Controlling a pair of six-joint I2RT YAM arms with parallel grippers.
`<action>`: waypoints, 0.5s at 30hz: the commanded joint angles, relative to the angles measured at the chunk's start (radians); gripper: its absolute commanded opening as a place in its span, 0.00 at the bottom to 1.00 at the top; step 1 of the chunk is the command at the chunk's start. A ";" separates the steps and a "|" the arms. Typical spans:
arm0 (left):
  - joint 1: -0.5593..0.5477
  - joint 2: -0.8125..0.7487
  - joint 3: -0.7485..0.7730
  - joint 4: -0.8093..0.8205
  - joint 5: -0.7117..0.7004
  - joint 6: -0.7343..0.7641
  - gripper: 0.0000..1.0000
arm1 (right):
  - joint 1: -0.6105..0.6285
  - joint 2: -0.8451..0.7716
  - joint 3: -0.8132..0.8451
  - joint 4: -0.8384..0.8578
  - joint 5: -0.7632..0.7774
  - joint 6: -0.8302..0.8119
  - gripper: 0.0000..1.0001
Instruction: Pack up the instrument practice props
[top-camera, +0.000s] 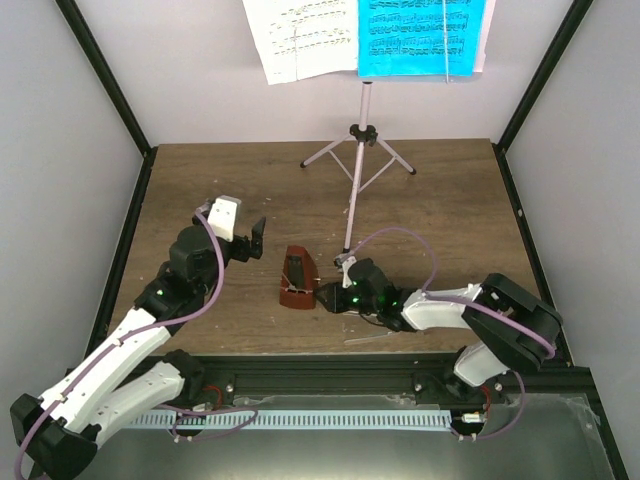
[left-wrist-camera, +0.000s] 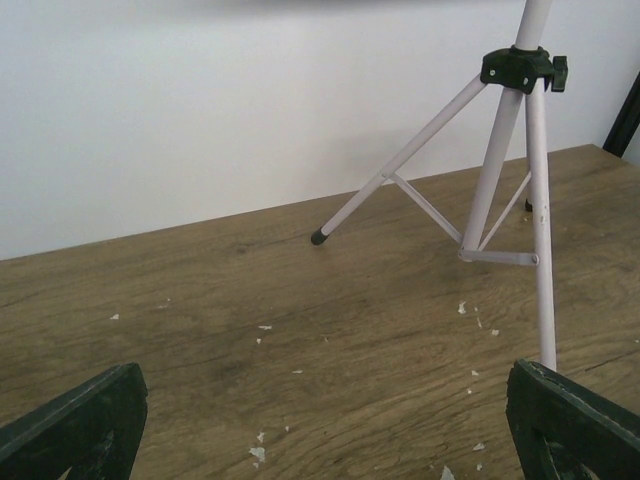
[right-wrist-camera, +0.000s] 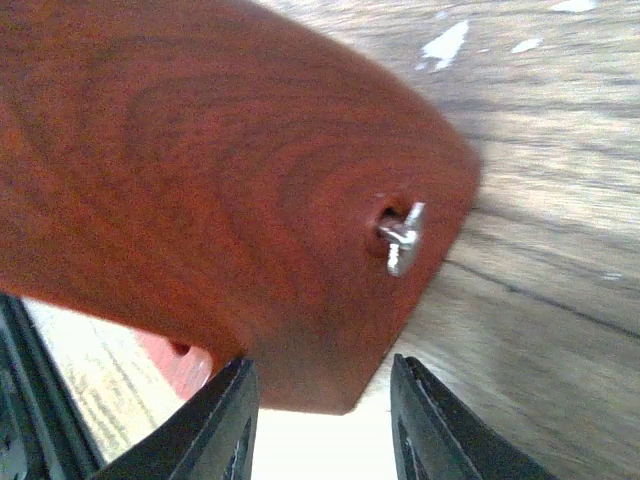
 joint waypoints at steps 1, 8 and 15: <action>0.002 -0.003 -0.009 0.032 0.022 0.000 0.99 | 0.056 0.030 0.042 0.087 -0.023 -0.039 0.37; -0.004 -0.002 -0.010 0.035 0.022 0.001 0.98 | 0.063 -0.144 -0.087 0.103 0.117 -0.041 0.74; -0.007 0.005 -0.009 0.034 0.011 0.007 0.98 | 0.063 -0.334 -0.124 0.173 0.113 -0.256 1.00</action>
